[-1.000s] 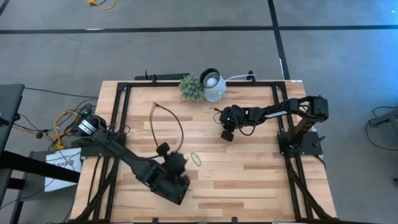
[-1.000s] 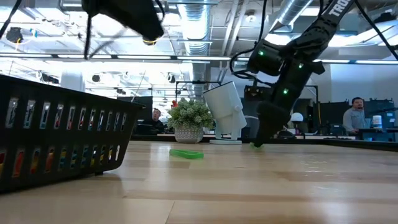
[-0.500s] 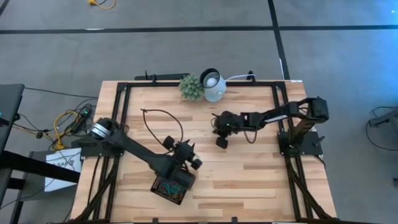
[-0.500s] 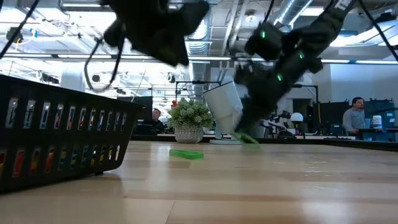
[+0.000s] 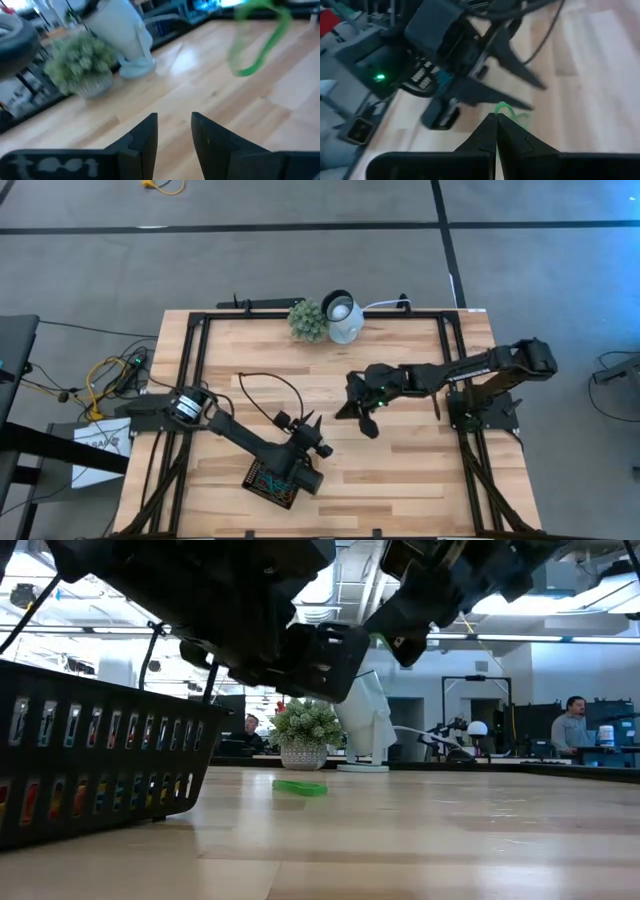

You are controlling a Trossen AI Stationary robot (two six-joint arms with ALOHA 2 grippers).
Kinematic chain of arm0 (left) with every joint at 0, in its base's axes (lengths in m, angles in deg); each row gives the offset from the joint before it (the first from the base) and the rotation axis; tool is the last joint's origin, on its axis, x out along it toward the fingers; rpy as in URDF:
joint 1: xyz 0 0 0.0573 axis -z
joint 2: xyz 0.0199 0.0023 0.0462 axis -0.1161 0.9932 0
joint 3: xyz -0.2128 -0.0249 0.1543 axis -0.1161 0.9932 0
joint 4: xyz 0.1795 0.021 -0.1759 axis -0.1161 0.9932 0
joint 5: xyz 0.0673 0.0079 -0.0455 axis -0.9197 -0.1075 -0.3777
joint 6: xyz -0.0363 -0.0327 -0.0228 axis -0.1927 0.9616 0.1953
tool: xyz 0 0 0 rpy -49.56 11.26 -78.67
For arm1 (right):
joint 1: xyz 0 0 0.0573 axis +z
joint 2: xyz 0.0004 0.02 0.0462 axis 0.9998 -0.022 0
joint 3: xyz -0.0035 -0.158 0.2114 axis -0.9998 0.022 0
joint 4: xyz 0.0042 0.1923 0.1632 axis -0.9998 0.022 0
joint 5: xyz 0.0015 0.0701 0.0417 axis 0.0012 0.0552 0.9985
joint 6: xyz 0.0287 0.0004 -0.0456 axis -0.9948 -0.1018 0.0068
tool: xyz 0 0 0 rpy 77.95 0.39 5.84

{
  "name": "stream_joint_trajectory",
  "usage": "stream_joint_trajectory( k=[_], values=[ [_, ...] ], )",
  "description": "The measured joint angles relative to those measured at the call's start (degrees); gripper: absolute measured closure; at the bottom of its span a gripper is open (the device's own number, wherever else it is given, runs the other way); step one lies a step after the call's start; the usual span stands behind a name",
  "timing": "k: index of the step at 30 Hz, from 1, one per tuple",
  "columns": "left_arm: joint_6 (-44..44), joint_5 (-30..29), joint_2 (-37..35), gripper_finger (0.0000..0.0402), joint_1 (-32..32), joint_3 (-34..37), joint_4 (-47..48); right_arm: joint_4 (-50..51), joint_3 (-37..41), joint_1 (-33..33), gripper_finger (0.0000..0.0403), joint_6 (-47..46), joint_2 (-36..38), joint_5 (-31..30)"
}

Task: Pick and place items into bin
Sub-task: Put the green rubber band into the black bin

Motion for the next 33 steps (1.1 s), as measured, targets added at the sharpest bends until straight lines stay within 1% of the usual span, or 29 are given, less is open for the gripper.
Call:
stream_joint_trajectory(
  k=[3,5,7,9,12,15,19,23,25,28,30,33],
  values=[
    [-3.19,-4.02,0.04,0.0292,0.52,-0.01,-1.74,-0.18,0.0,2.12,0.0402,-1.68,-0.68,0.17],
    [-5.52,-5.53,0.04,0.0292,0.92,-0.03,-3.45,0.19,0.23,3.43,0.0403,-1.73,-1.06,0.17],
    [-7.47,-5.58,0.04,0.0292,1.2,-0.03,-5.54,-0.72,0.16,4.47,0.0403,-1.67,-1.28,0.11],
    [-9.05,-4.48,0.04,0.0292,1.49,-0.03,-7.66,-0.93,0.1,5.09,0.0403,-1.55,-1.75,-1.18],
    [-12.24,-2.48,0.04,0.0292,2.32,-0.03,-11.05,-0.8,0.17,4.93,0.0403,-1.2,-1.83,-2.77],
    [-16.39,-2.71,0.04,0.0292,3.9,-0.03,-15.0,-0.34,0.09,4.22,0.0403,-0.21,-1.83,-2.91],
    [-20.73,-6.74,0.04,0.0292,5.82,-0.03,-19.42,-0.36,0.09,3.38,0.0403,-0.06,-1.83,-2.87],
    [-21.14,-10.66,0.04,0.0292,6.41,-0.03,-21.03,-0.65,0.09,3.59,0.0403,-0.05,-1.83,-2.67],
    [-21.2,-10.17,0.04,0.0292,6.17,-0.03,-21.51,-1.3,0.09,4.04,0.0403,-0.04,-1.83,-2.57],
    [-22.25,-7.83,0.04,0.0292,5.33,-0.03,-23.09,-3.94,0.09,4.69,0.0403,-0.06,-1.83,-2.47],
    [-24.36,-6.68,0.04,0.0292,4.76,-0.03,-25.09,-5.71,0.09,5.14,0.0403,-0.04,-1.83,-2.45],
    [-29.32,-6.56,0.04,0.0292,4.35,-0.03,-29.65,-6.12,0.09,5.5,0.0403,-0.06,-1.83,-2.47]
  ],
)
